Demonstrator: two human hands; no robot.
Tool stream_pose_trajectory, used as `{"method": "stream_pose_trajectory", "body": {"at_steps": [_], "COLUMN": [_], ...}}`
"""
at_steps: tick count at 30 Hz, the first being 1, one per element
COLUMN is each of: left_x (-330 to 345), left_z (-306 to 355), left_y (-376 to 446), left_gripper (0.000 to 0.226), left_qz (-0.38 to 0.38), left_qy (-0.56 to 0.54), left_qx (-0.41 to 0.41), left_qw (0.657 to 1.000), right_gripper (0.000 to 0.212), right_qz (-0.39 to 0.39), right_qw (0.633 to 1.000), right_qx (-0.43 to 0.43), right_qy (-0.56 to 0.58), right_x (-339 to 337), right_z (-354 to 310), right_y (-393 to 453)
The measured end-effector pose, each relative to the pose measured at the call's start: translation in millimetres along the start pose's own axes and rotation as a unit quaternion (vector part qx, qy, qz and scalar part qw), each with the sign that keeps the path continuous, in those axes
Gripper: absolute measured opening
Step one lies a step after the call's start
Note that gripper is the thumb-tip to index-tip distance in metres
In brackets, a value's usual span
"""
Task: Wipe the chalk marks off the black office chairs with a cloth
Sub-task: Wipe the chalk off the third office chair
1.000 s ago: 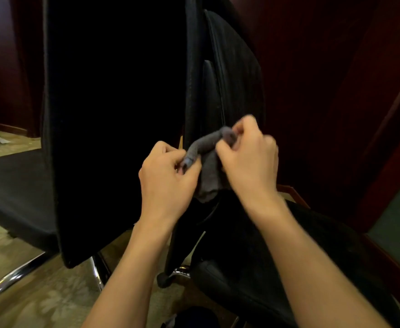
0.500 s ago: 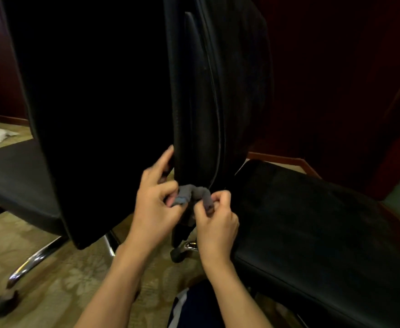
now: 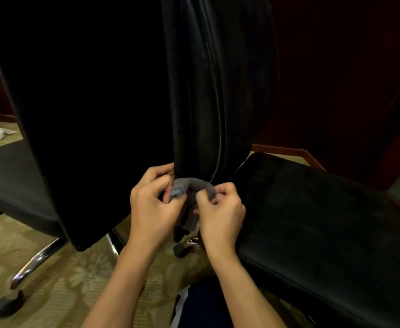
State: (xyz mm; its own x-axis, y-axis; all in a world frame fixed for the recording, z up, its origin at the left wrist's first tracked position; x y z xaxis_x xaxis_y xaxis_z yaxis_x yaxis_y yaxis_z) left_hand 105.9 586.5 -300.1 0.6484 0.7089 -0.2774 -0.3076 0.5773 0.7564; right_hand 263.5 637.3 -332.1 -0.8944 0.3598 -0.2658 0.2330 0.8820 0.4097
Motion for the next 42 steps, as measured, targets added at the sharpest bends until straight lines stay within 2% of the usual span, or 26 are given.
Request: {"method": "stream_pose_trajectory", "body": {"at_steps": [4, 8, 12, 15, 19, 25, 31, 34, 38, 40, 42], "left_x": [2.2, 4.6, 9.7, 6.0, 1.3, 6.5, 6.7, 5.2, 0.2, 1.1, 3.1], "left_z": [20.5, 29.7, 26.0, 23.6, 15.7, 28.1, 33.8, 35.6, 35.9, 39.9, 37.8], "left_y": [-8.3, -21.7, -38.9, -44.2, -39.9, -44.1, -46.0, -44.7, -38.7, -39.0, -42.5], "left_gripper": [0.029, 0.033, 0.041, 0.054, 0.044, 0.038, 0.043, 0.039, 0.035, 0.037, 0.035], "left_qz": [0.023, 0.026, 0.008, 0.007, -0.003, 0.029, 0.017, 0.015, 0.054, 0.061, 0.054], "left_qy": [0.049, 0.067, 0.024, -0.007, 0.002, -0.017, 0.005, 0.015, 0.018, 0.029, 0.027], "left_qx": [-0.004, -0.004, 0.014, 0.032, 0.005, -0.043, -0.052, -0.052, -0.042, -0.037, -0.042], "left_qw": [0.999, 0.997, 1.000, 0.999, 1.000, 0.999, 0.998, 0.998, 0.997, 0.997, 0.997], "right_gripper": [0.014, 0.015, 0.018, 0.018, 0.021, 0.018, 0.015, 0.017, 0.017, 0.015, 0.015], "right_qz": [0.082, 0.072, 0.021, -0.005, 0.007, -0.018, -0.053, -0.032, 0.045, 0.039, 0.028], "right_qw": [0.992, 0.987, 0.997, 0.997, 0.997, 0.999, 0.996, 0.998, 0.998, 0.996, 0.998], "right_qx": [-0.086, -0.142, -0.068, -0.068, -0.070, -0.026, 0.078, 0.055, -0.048, -0.074, -0.060], "right_qy": [0.038, -0.001, -0.039, -0.026, 0.018, -0.025, 0.005, -0.009, -0.019, -0.016, -0.007], "right_x": [-46.6, -60.0, -35.8, -22.2, -25.8, -23.8, 0.3, -8.1, -41.1, -47.6, -43.5], "right_z": [-37.1, -40.7, 13.0, 20.0, 4.8, 7.8, 25.1, 18.3, -16.3, -24.6, -18.3], "right_y": [11.1, 5.5, -23.5, -45.4, -32.3, -24.2, -31.8, -31.0, -15.4, -10.5, -13.8]}}
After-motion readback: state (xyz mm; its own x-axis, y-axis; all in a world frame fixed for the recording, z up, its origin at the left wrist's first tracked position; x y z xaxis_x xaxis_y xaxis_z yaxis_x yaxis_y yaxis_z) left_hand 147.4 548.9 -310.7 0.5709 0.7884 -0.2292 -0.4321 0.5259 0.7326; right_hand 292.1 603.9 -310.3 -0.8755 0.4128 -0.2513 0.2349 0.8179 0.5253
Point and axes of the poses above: each hand's wrist, its own y-axis towards the middle knuckle, its own x-axis out of the palm, z = x × y, the point moved 7 cm from there along y, towards the middle knuckle, and after that the axes turned 1 degree about -z, right-handed, at the moved point
